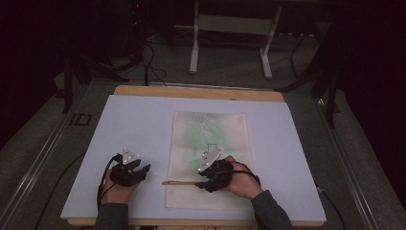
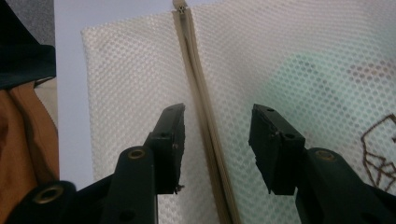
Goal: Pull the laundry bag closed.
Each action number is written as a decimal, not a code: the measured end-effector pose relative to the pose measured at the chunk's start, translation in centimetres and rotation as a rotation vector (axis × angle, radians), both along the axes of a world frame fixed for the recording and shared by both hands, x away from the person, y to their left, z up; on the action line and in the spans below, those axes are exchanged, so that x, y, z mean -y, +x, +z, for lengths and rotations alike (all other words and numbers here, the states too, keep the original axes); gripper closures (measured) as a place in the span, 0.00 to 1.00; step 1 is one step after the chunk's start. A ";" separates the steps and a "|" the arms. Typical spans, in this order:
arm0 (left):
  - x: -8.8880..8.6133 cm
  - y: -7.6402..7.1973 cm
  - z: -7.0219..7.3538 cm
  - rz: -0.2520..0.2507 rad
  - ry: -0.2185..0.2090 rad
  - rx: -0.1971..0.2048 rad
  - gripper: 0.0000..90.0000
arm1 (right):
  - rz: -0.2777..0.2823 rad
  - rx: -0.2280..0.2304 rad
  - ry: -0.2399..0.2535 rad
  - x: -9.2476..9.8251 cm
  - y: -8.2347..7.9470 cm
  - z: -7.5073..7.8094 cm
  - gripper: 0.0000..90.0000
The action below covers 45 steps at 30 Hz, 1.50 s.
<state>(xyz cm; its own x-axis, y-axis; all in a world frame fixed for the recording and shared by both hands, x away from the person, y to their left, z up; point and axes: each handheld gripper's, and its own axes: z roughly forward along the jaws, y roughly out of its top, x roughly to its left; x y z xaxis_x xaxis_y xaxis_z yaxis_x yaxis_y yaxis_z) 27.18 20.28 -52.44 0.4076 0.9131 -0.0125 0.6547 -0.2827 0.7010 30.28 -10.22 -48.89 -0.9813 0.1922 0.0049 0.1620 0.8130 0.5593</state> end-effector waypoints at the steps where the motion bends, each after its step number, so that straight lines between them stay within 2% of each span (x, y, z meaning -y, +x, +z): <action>1: 0.0 0.0 0.0 0.000 0.000 0.000 0.62 | 0.004 -0.001 0.001 -0.1 0.0 0.0 0.62; 25: 0.0 0.0 0.0 -0.001 0.000 0.002 0.62 | 0.058 -0.007 -0.014 -2.9 0.1 -0.3 0.66; 33: -0.1 0.0 0.0 0.001 -0.001 0.003 0.62 | 0.077 -0.005 -0.014 -4.1 0.2 -0.5 0.70; 45: -0.1 0.0 0.0 0.000 -0.002 0.003 0.62 | 0.081 -0.005 -0.008 -5.3 0.3 -0.7 0.73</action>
